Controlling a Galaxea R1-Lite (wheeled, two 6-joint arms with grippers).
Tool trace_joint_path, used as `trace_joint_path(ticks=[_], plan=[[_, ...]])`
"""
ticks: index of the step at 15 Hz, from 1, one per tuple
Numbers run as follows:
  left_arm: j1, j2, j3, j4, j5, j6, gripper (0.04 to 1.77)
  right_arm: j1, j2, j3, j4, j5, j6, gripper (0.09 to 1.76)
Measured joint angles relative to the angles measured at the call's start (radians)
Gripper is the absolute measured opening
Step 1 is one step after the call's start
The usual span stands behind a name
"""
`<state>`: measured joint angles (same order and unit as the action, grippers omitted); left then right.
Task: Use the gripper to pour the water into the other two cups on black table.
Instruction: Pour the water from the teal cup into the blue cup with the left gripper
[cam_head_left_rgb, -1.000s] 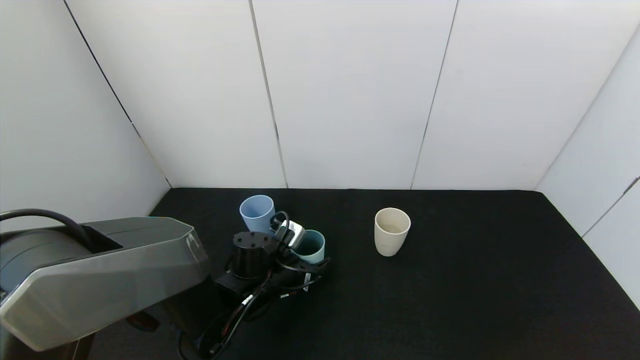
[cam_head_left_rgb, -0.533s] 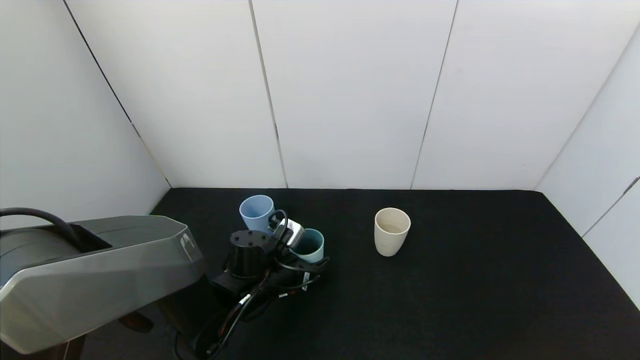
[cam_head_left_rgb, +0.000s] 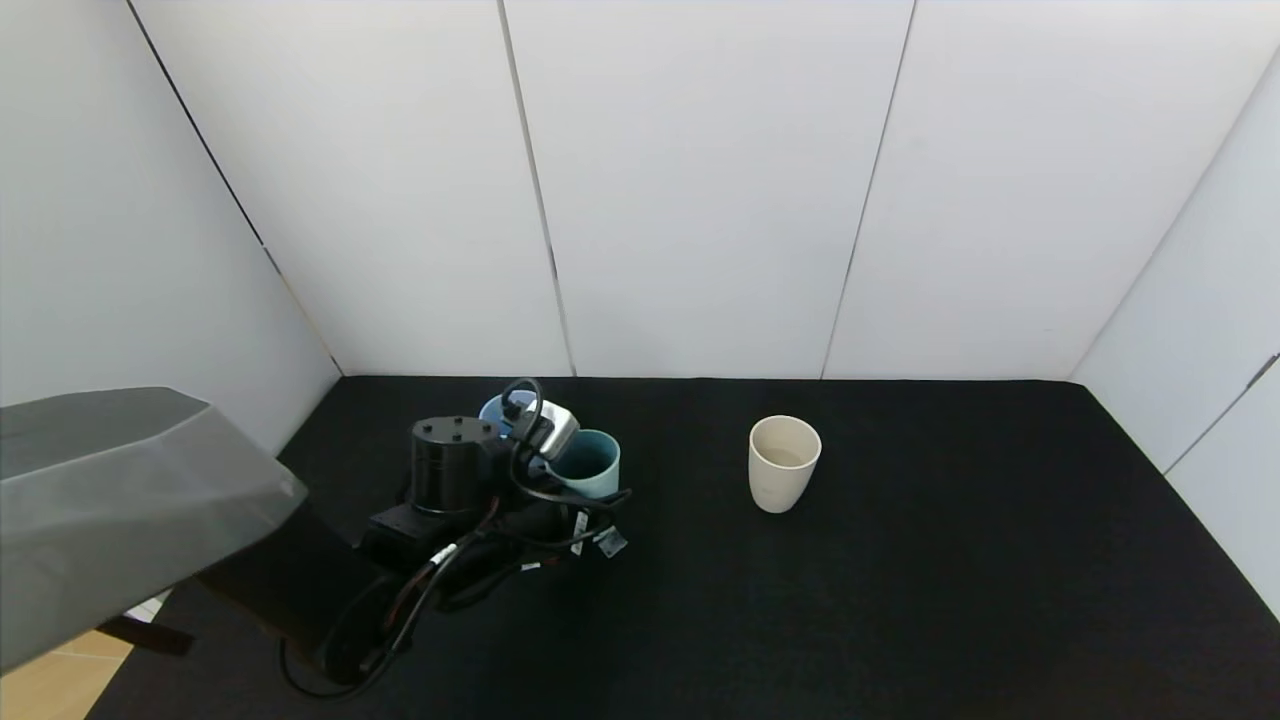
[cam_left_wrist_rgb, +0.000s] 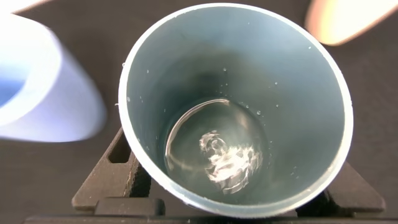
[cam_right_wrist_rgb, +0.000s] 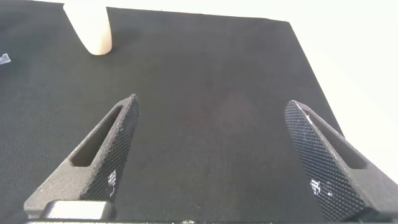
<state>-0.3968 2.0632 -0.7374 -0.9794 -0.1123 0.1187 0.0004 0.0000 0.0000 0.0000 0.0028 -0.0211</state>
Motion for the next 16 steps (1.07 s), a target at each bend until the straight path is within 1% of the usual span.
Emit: trace_joint_path(ticks=[4,7,10,14,16], plan=[[0.078,-0.097,-0.06,0.145,-0.011,0.048,1.2,0.0,0.0,0.0,0.0,0.0,0.0,1.71],[0.135,-0.138,-0.118,0.227,-0.013,0.098,1.2,0.0,0.0,0.0,0.0,0.0,0.0,1.71],[0.186,-0.155,-0.173,0.292,-0.015,0.119,1.2,0.0,0.0,0.0,0.0,0.0,0.0,1.71],[0.27,-0.161,-0.253,0.383,-0.048,0.143,1.2,0.0,0.0,0.0,0.0,0.0,0.0,1.71],[0.313,-0.159,-0.298,0.432,-0.056,0.184,1.2,0.0,0.0,0.0,0.0,0.0,0.0,1.71]])
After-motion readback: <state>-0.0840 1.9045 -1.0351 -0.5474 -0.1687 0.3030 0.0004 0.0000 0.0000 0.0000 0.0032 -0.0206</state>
